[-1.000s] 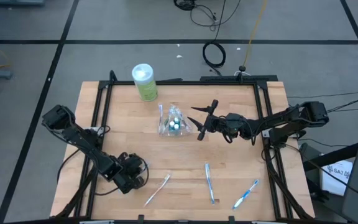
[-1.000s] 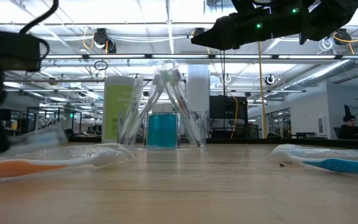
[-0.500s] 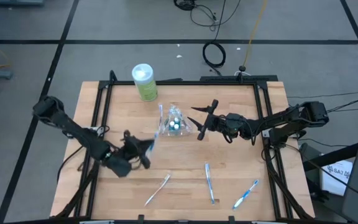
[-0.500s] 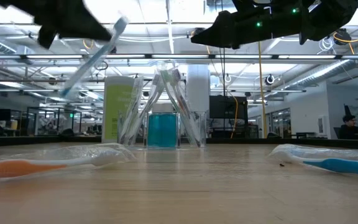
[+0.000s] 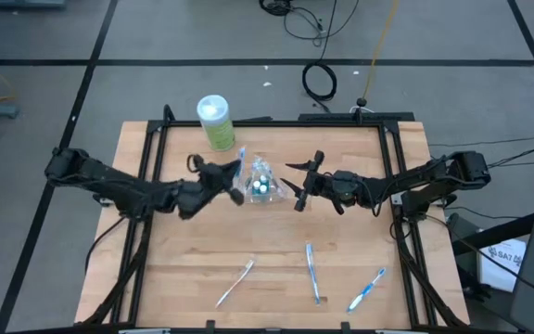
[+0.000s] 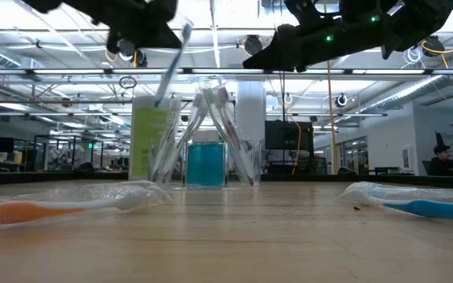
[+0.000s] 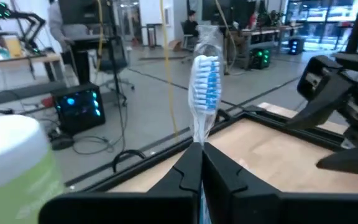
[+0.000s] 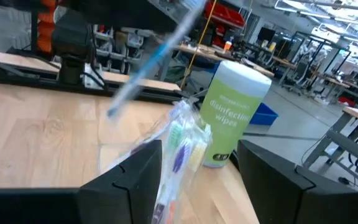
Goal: Pick & Place toothbrushing station
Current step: Put the left blue toothbrush into the transparent organizer
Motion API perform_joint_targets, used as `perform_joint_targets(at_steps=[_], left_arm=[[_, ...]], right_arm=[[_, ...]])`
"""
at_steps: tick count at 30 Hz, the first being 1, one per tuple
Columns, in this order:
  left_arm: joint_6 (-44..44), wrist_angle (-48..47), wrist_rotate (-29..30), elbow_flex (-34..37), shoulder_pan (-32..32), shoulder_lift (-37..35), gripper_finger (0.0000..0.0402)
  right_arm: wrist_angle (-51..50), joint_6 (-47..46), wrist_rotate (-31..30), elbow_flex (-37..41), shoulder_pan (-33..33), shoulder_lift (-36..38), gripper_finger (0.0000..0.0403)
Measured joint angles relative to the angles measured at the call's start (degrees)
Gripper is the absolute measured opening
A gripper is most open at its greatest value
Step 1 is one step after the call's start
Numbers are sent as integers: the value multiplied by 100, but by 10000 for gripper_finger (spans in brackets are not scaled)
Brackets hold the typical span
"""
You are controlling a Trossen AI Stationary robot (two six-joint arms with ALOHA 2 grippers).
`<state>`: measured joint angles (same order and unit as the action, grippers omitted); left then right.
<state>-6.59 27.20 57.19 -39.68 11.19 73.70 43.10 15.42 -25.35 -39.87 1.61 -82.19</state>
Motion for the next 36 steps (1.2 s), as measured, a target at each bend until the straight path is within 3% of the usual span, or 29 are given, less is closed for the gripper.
perform_joint_targets(at_steps=[5,9,13,24,36], left_arm=[[-256,210,-463,9,-427,669,4],[-341,648,-176,6,-411,1181,8],[-519,742,576,9,-243,1569,3],[-1415,724,1314,9,79,2345,10],[-1900,330,1140,7,55,2460,17]], right_arm=[[-188,-2,-2,-3,0,0,201],[-371,-127,-2,-3,0,0,201],[-553,-355,-3,-3,0,0,201],[-698,-385,-2,-3,0,0,201],[-698,-387,5,-3,0,0,201]])
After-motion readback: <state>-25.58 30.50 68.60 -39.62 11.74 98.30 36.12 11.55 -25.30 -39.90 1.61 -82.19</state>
